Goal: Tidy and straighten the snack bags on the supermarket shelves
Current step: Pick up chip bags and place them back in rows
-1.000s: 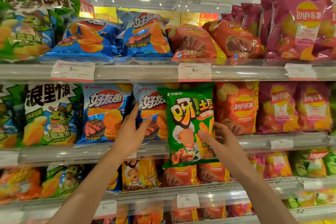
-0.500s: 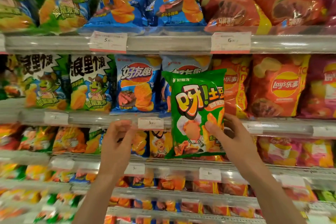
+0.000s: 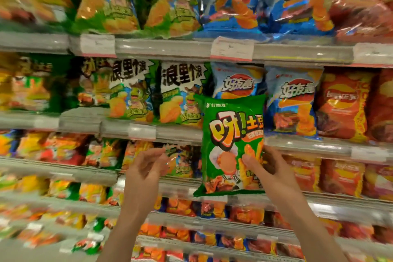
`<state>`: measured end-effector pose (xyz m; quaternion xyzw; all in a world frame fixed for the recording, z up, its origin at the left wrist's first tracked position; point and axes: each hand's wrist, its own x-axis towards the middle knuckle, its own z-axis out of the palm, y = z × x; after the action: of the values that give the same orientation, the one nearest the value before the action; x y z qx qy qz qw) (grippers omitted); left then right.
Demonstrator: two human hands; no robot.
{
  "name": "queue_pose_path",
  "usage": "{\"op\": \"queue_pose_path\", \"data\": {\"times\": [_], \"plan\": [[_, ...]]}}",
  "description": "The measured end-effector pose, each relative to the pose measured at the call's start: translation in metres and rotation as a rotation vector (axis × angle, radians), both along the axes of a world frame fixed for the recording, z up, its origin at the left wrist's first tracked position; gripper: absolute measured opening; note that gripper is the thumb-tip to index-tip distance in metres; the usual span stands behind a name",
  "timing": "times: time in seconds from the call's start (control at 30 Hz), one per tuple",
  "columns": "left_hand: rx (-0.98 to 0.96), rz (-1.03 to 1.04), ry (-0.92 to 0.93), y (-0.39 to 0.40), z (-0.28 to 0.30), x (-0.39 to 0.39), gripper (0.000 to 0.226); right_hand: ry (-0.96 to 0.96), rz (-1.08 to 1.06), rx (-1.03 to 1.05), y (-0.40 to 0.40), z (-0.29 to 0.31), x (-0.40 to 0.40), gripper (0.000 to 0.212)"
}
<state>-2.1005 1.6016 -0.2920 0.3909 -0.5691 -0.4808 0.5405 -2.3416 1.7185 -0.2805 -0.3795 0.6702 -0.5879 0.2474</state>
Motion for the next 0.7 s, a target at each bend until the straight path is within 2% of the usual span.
{"op": "queue_pose_path", "data": {"times": [0.2, 0.53, 0.6, 0.7], "plan": [[0.038, 0.058, -0.013, -0.045, -0.007, 0.104, 0.007, -0.017, 0.040, 0.014, -0.056, 0.001, 0.100, 0.055], [0.000, 0.130, -0.010, -0.124, -0.007, 0.214, 0.006, 0.124, 0.124, 0.097, -0.155, 0.014, 0.202, 0.091], [-0.003, 0.153, -0.009, -0.143, -0.005, 0.227, 0.006, 0.139, 0.158, 0.085, -0.177, 0.020, 0.218, 0.082], [-0.020, 0.193, -0.027, -0.174, -0.002, 0.245, 0.005, 0.125, 0.223, 0.088, -0.211, 0.030, 0.238, 0.054]]}}
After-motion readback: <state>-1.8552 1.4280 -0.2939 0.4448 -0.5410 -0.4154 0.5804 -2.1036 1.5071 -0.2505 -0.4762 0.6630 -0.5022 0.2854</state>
